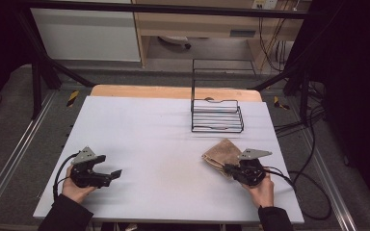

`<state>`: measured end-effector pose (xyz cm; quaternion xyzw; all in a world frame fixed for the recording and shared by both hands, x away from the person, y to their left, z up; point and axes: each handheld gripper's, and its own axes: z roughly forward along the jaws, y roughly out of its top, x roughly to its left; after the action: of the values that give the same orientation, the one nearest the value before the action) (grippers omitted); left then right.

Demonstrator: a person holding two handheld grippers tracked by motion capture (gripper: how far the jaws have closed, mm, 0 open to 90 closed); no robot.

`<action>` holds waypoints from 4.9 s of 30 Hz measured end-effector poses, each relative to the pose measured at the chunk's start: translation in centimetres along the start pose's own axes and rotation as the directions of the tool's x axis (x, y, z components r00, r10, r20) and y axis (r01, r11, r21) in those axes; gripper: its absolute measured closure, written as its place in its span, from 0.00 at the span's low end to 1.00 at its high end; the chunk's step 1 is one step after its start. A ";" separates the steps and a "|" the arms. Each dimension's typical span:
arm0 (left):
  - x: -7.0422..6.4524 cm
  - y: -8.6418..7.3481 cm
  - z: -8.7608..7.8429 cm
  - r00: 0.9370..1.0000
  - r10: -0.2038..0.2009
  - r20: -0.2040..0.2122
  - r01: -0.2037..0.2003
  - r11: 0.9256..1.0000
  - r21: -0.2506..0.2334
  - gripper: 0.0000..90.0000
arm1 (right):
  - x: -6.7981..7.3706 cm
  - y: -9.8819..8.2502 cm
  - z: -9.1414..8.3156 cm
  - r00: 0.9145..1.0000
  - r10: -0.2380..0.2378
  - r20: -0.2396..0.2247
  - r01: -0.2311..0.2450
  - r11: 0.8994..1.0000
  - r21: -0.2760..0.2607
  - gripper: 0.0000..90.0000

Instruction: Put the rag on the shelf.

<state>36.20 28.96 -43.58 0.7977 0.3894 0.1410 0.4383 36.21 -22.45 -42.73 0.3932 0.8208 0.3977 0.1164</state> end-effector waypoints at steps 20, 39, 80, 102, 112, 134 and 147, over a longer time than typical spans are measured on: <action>-0.1 0.0 -0.1 1.000 -0.002 -0.003 0.002 1.000 0.002 0.09 | 3.6 0.7 1.1 0.992 -0.034 -0.123 0.036 0.999 0.010 0.95; 0.0 0.0 0.0 1.000 -0.012 -0.001 0.012 1.000 0.008 0.09 | 0.7 0.2 -0.5 0.999 -0.013 0.036 0.016 0.997 -0.073 0.51; -0.3 0.1 0.2 0.999 -0.034 -0.005 0.034 0.999 0.024 0.08 | -1.0 -3.4 -2.0 0.980 0.176 0.095 -0.184 0.979 0.092 0.90; -1.7 1.6 1.3 0.999 -0.037 -0.017 0.037 0.999 0.025 0.07 | -4.5 -2.4 -1.6 0.987 0.158 0.031 -0.153 0.979 -0.133 0.21; -2.6 2.5 2.4 1.000 -0.025 -0.011 0.026 0.999 0.047 0.07 | -6.1 -0.2 0.2 0.991 0.133 0.034 -0.129 0.986 -0.105 0.13; -6.6 6.1 6.9 0.999 -0.006 0.047 0.003 0.998 0.062 0.07 | -6.8 0.9 3.2 0.994 0.107 -0.024 -0.108 0.993 -0.050 0.62; -9.3 7.8 10.1 0.997 -0.011 0.082 0.004 0.996 0.084 0.08 | -6.4 0.8 4.2 0.992 0.120 -0.046 -0.120 0.993 0.001 0.76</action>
<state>39.67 13.60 -42.03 0.8190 0.3795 0.0898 0.4209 43.02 -24.59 -45.66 0.4328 0.7976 0.4136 0.0738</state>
